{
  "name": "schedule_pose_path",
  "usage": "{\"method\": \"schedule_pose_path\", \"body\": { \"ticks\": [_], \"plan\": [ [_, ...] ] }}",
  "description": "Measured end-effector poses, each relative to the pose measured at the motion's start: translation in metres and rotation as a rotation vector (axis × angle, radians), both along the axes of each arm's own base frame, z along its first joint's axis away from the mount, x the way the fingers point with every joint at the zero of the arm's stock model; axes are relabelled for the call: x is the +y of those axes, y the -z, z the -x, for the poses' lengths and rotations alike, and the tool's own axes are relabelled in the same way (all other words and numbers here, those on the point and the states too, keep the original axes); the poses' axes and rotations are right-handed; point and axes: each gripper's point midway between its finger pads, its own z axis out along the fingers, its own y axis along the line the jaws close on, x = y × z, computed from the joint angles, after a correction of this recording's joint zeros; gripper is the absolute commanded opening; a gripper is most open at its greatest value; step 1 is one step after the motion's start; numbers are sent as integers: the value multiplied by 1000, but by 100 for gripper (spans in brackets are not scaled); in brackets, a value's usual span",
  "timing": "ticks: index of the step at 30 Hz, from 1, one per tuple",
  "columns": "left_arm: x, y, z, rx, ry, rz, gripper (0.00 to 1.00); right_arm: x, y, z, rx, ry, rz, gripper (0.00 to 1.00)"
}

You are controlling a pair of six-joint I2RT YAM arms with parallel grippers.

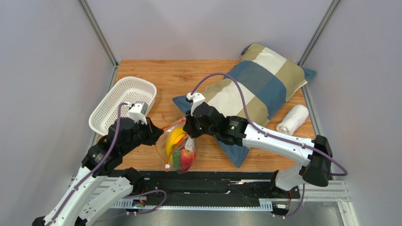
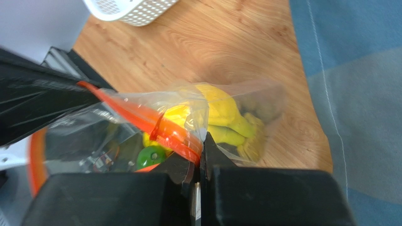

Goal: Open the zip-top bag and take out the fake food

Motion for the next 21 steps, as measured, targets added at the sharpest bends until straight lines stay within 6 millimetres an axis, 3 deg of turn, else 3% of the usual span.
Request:
{"method": "schedule_pose_path", "body": {
  "ticks": [3, 5, 10, 12, 16, 21],
  "plan": [
    [4, -7, 6, -17, 23, -19, 29, 5, -8, 7, 9, -51, -19, 0],
    [-2, -23, 15, -61, 91, 7, 32, 7, -13, 10, 18, -77, -34, 0],
    [-28, -82, 48, -209, 322, 173, 16, 9, -15, 13, 38, -96, -50, 0],
    [-36, -87, 52, -206, 371, 194, 14, 11, -16, 15, 47, -99, -58, 0],
    [-49, -60, 40, -78, 388, 159, 13, 11, -16, 16, 60, -101, -66, 0],
    [-56, 3, 27, 149, 342, 87, 12, 11, -17, 16, 70, -97, -72, 0]
  ]
}}
